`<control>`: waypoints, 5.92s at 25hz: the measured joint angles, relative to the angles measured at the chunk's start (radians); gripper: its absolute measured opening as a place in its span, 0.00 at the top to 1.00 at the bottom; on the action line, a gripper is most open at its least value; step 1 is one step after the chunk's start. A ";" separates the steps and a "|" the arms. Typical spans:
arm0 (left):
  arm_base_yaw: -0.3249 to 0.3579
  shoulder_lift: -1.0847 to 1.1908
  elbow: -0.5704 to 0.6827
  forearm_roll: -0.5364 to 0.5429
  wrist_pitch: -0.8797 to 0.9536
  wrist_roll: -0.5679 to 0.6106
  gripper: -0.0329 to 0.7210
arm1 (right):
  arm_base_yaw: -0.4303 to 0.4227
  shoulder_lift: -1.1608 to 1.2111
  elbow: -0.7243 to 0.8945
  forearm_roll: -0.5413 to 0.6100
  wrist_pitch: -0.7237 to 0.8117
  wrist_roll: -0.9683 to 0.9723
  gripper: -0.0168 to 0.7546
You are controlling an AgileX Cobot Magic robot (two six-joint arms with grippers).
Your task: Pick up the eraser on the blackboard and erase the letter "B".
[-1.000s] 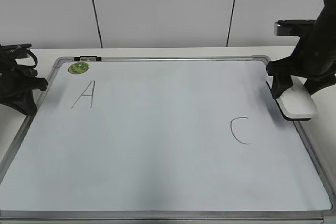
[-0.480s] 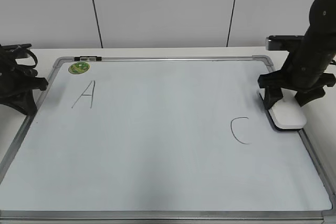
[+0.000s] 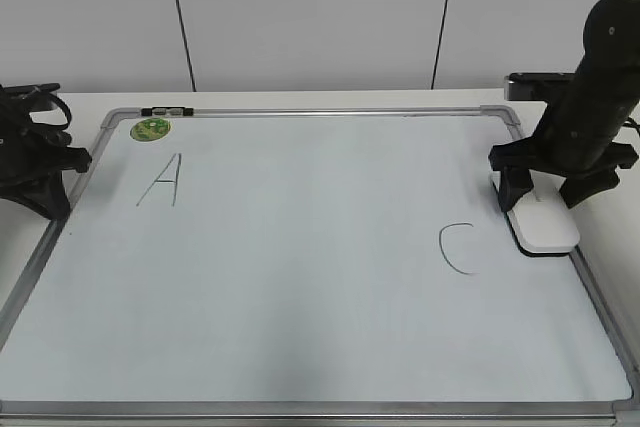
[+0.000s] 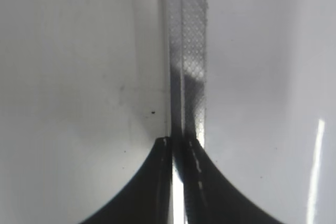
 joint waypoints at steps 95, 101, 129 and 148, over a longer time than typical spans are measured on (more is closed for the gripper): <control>-0.080 -1.753 0.952 0.105 0.242 -0.032 0.34 | 0.000 -1.598 0.949 -0.048 0.271 -0.039 0.21; -0.074 -1.791 0.952 0.107 0.242 -0.034 0.34 | 0.000 -1.658 0.949 -0.048 0.271 -0.038 0.21; -0.063 -2.131 0.952 0.109 0.249 -0.034 0.42 | -0.082 -2.070 0.949 -0.048 0.278 -0.038 0.21; -0.063 -2.131 0.952 0.109 0.249 -0.034 0.50 | -0.082 -2.070 0.949 -0.048 0.278 -0.038 0.22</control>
